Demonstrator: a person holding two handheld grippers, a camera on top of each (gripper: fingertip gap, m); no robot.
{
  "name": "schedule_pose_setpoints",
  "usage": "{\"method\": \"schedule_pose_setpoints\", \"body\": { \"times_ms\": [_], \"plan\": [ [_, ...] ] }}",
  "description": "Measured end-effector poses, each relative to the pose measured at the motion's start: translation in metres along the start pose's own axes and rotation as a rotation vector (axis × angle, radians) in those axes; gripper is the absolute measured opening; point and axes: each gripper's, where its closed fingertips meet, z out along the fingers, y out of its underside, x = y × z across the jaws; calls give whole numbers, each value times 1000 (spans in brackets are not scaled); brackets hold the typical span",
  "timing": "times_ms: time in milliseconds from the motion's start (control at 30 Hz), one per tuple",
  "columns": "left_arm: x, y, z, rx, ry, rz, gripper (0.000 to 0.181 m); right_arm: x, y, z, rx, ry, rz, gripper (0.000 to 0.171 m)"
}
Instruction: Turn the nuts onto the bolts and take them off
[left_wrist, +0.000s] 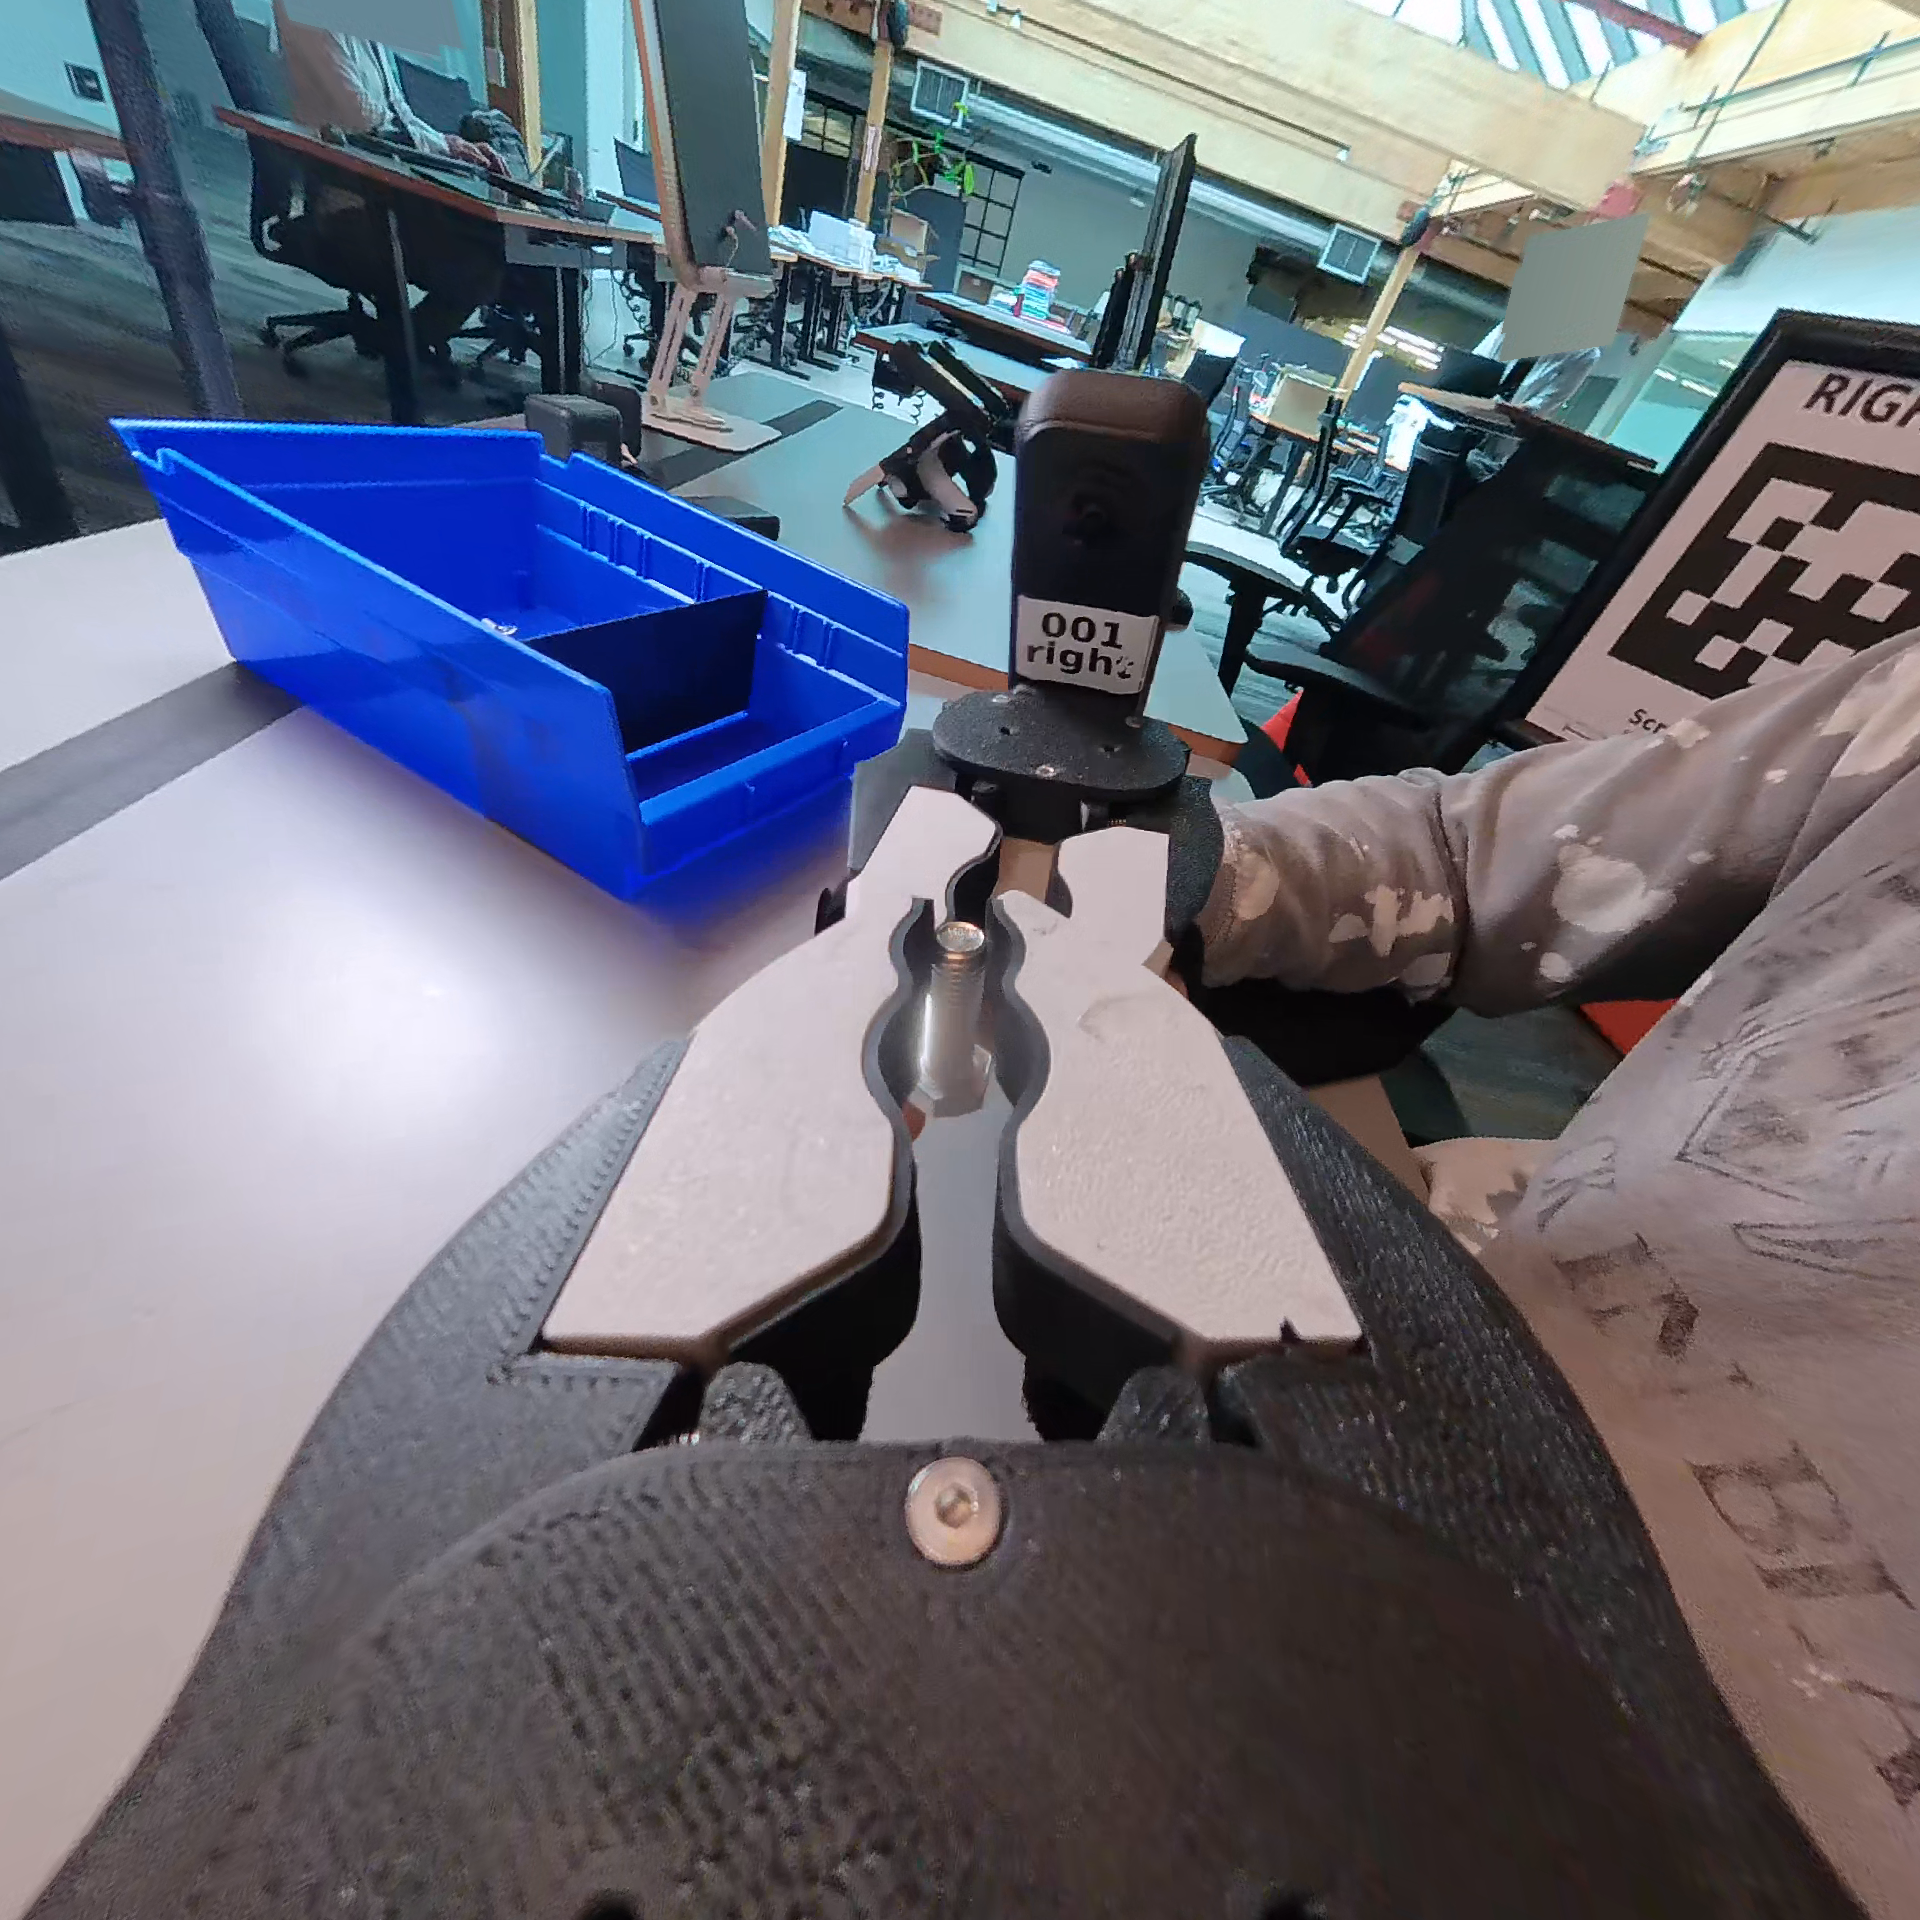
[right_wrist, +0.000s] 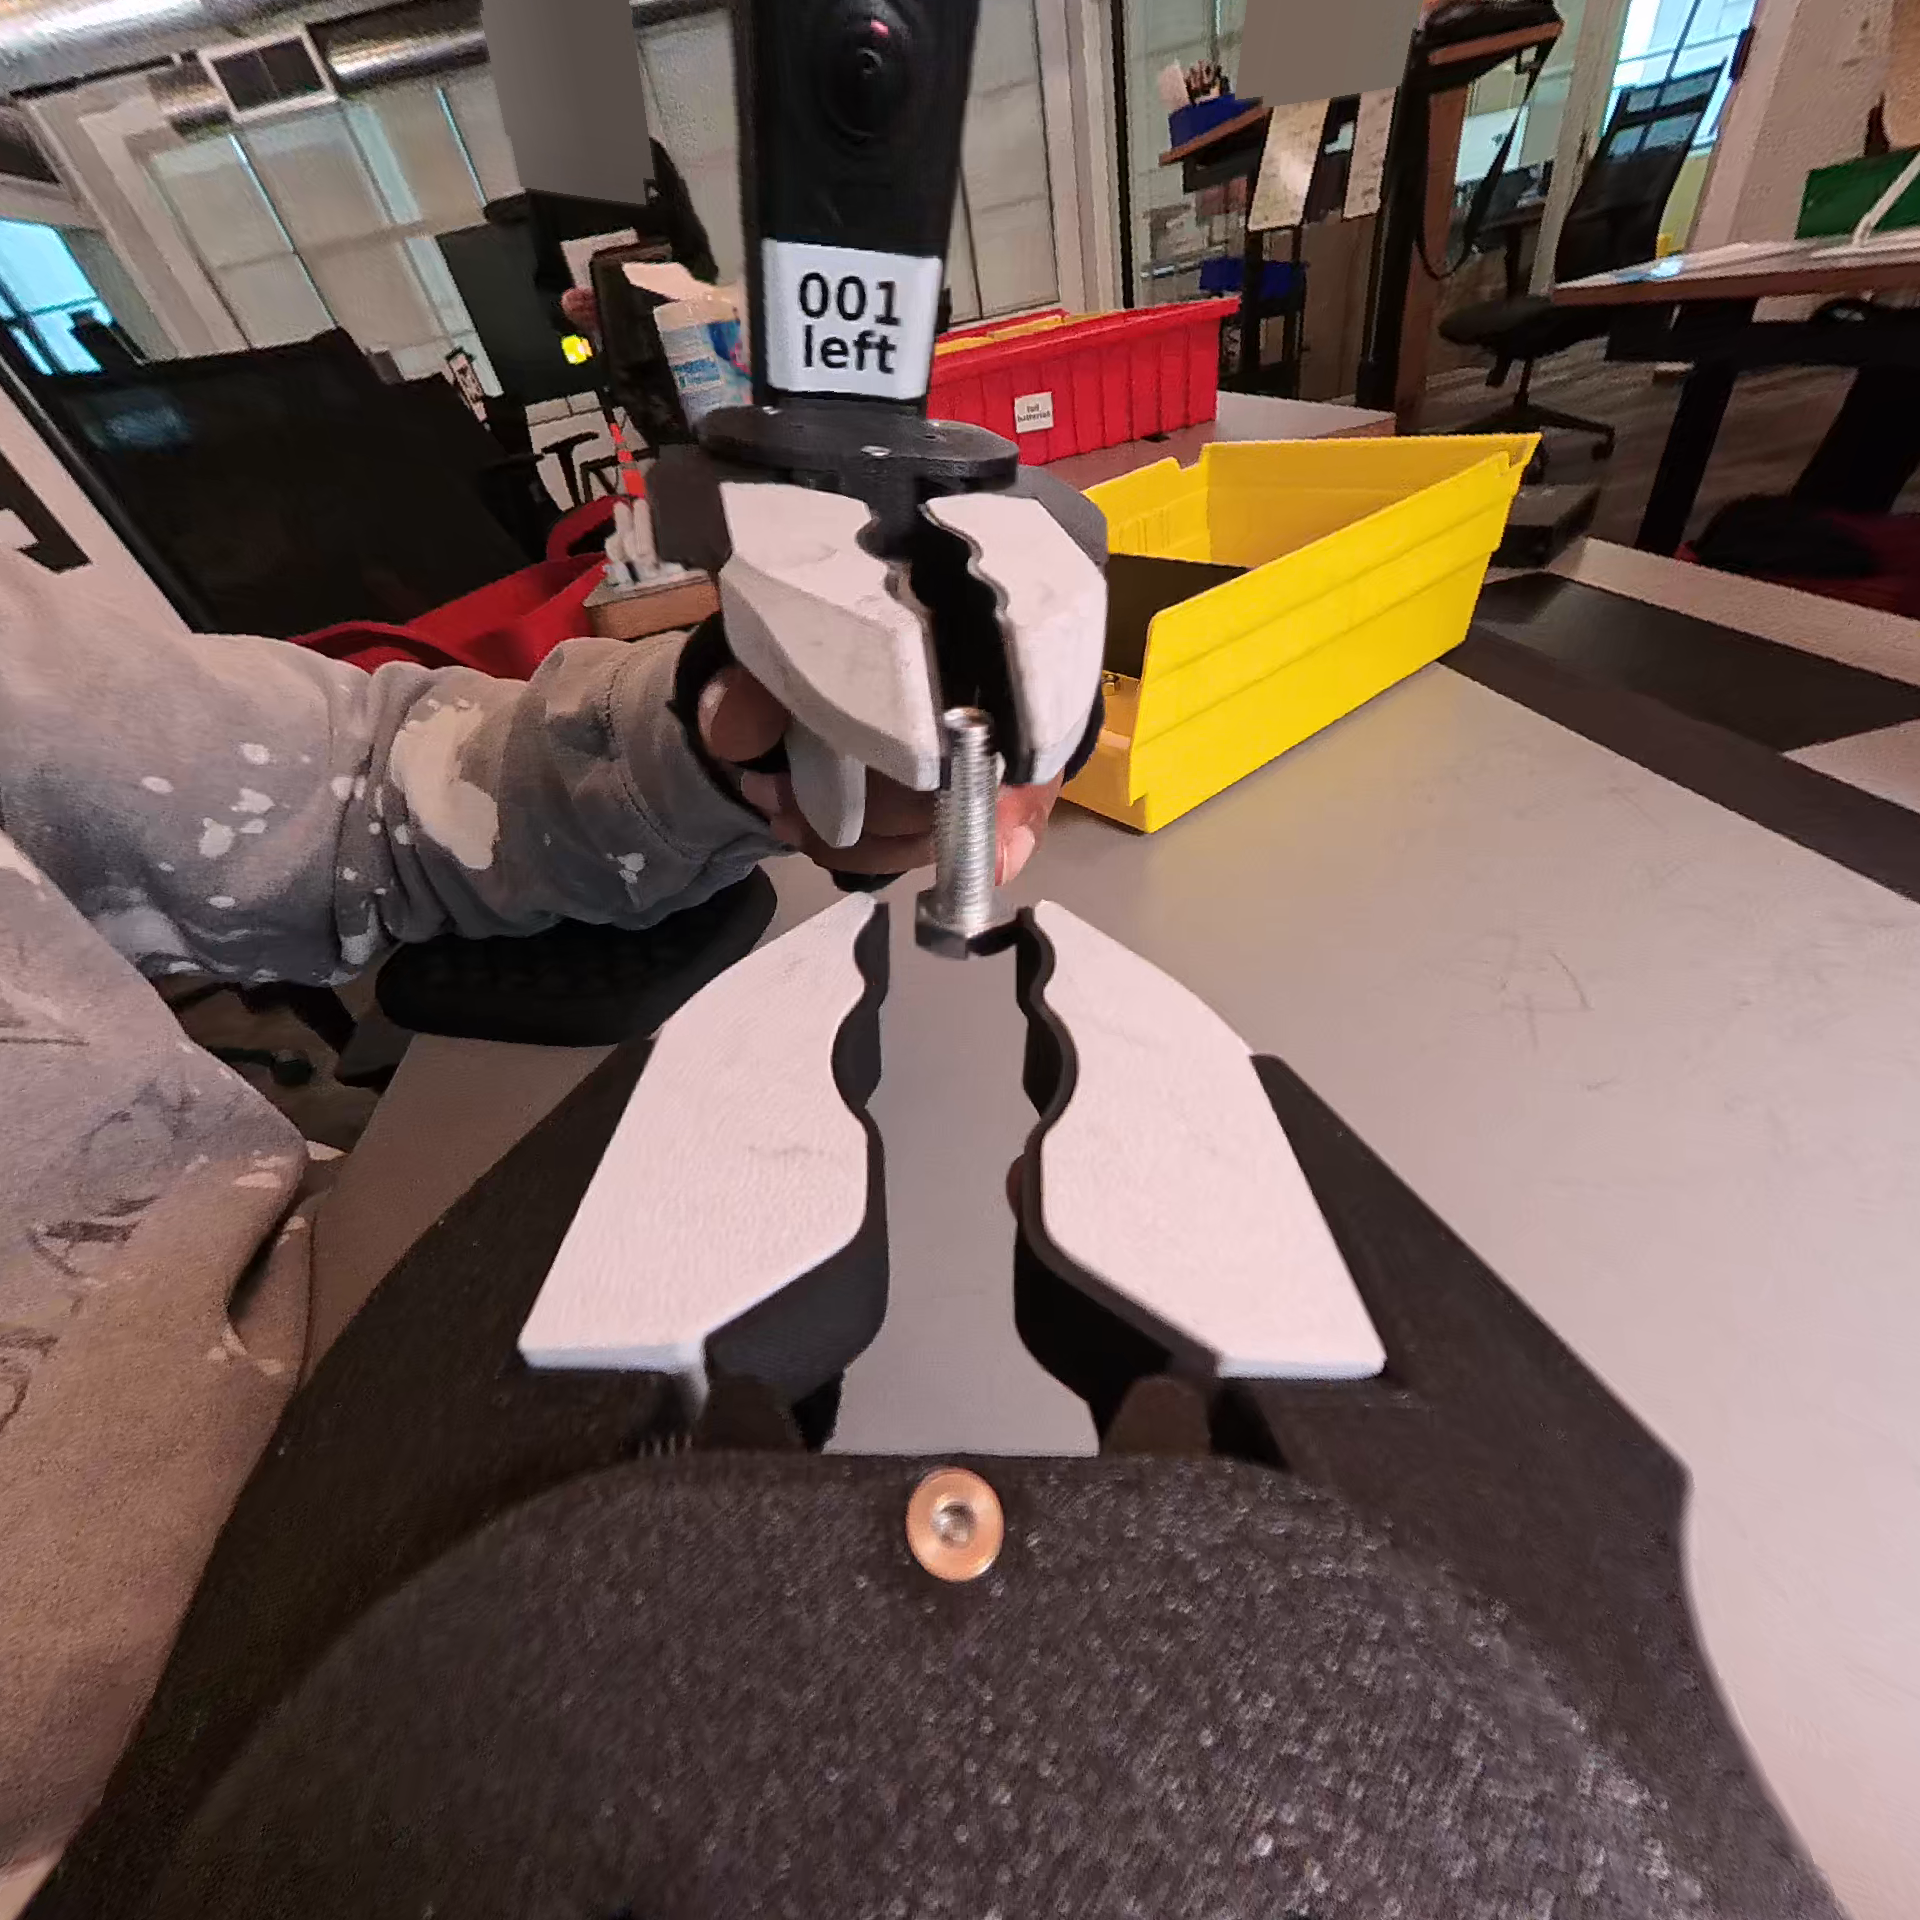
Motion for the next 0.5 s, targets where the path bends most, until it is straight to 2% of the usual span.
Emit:
{"method": "schedule_pose_setpoints", "body": {
  "times_ms": [100, 300, 500],
  "plan": [
    [-1, -2, -5, 11, 12, -19, 10, 1, 1, -4, -9, -1, -80, 30],
    [19, -8, -5, 61, 155, -46, 10, -14, -4, -5, 41, -78, -115, 30],
    [20, -9, 3, 80, 70, 11, 10, -16, -9, -1, 65, -34, -136, 22]
  ]
}}
